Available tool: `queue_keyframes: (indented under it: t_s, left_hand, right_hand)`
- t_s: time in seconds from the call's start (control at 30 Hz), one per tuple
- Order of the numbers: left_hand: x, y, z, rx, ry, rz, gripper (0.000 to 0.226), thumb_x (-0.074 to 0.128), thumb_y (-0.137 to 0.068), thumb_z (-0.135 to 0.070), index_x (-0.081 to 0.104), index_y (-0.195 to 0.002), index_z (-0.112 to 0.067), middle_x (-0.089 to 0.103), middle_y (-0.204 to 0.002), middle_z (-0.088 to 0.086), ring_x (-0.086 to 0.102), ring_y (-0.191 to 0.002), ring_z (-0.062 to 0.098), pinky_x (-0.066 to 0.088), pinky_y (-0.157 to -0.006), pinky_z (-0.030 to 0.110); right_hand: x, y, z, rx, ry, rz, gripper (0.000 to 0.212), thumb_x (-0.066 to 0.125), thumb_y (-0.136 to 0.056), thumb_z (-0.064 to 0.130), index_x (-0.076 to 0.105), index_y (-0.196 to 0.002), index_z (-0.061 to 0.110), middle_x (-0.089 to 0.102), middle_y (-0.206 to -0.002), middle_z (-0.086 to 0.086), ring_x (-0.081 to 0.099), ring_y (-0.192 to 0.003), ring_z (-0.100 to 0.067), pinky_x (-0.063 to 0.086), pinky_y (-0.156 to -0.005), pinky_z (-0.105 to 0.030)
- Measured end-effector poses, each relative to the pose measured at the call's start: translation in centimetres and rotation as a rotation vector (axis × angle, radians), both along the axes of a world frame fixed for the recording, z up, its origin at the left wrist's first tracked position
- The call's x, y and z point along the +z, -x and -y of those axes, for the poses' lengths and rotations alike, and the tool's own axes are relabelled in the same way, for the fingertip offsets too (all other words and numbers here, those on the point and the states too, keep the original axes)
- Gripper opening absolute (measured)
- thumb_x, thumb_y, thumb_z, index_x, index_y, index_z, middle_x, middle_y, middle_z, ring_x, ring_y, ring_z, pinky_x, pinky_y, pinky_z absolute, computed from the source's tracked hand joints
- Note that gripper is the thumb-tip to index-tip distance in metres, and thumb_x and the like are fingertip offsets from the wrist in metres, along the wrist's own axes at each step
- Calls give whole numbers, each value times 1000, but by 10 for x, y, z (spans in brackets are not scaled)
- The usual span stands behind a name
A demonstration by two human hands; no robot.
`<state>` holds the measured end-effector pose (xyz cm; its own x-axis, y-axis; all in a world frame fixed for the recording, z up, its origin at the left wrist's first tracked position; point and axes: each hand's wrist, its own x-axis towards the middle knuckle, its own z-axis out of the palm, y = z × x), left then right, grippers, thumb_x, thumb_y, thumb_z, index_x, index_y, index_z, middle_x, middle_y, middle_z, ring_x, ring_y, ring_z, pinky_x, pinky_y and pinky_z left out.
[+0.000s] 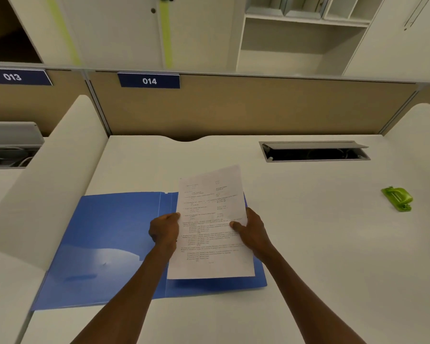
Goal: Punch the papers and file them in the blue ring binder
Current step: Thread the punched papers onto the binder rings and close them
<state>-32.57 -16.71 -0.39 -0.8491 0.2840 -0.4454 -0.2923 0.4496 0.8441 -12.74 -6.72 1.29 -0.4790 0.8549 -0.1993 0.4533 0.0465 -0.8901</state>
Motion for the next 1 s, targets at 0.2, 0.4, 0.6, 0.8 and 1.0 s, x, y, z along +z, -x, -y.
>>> queue_keyframes:
  t_s: [0.2, 0.4, 0.6, 0.8, 1.0]
  left_hand:
    - [-3, 2, -7, 50, 95, -69, 38, 65, -84, -22, 48, -51, -11, 53, -58, 8, 53, -55, 22, 41, -55, 24]
    - [-7, 6, -13, 71, 192, 1, 43, 68, -83, -29, 46, -53, -8, 51, -58, 7, 56, -60, 22, 48, -64, 28]
    - [-19, 16, -10, 58, 65, 242, 28, 70, -77, -21, 47, -64, -13, 50, -70, 4, 49, -62, 17, 47, -68, 31]
    - [-23, 27, -4, -14, -2, 415, 26, 74, -78, -17, 64, -92, 3, 67, -91, 19, 63, -80, 29, 56, -82, 48]
    - [-14, 27, 4, -183, 18, 281, 12, 71, -81, -7, 64, -76, 0, 68, -90, 19, 65, -82, 30, 56, -79, 48]
  right_hand:
    - [-1, 7, 2, 0, 4, 18, 33, 63, -89, 24, 48, -119, 21, 61, -119, -1, 64, -101, -19, 52, -76, -24]
    - [2, 8, 1, 13, 4, 40, 30, 62, -90, 23, 47, -116, 24, 60, -117, 2, 64, -100, -19, 49, -70, -18]
    - [3, 8, -4, 14, 5, 75, 34, 63, -90, 23, 48, -120, 17, 61, -118, 0, 64, -97, -19, 51, -71, -21]
    - [11, 12, -8, 17, 38, 95, 33, 62, -90, 21, 47, -120, 17, 59, -115, 3, 62, -93, -17, 48, -63, -15]
    - [12, 11, -11, 17, 53, 130, 35, 64, -89, 23, 48, -120, 16, 61, -118, 0, 64, -94, -20, 51, -69, -23]
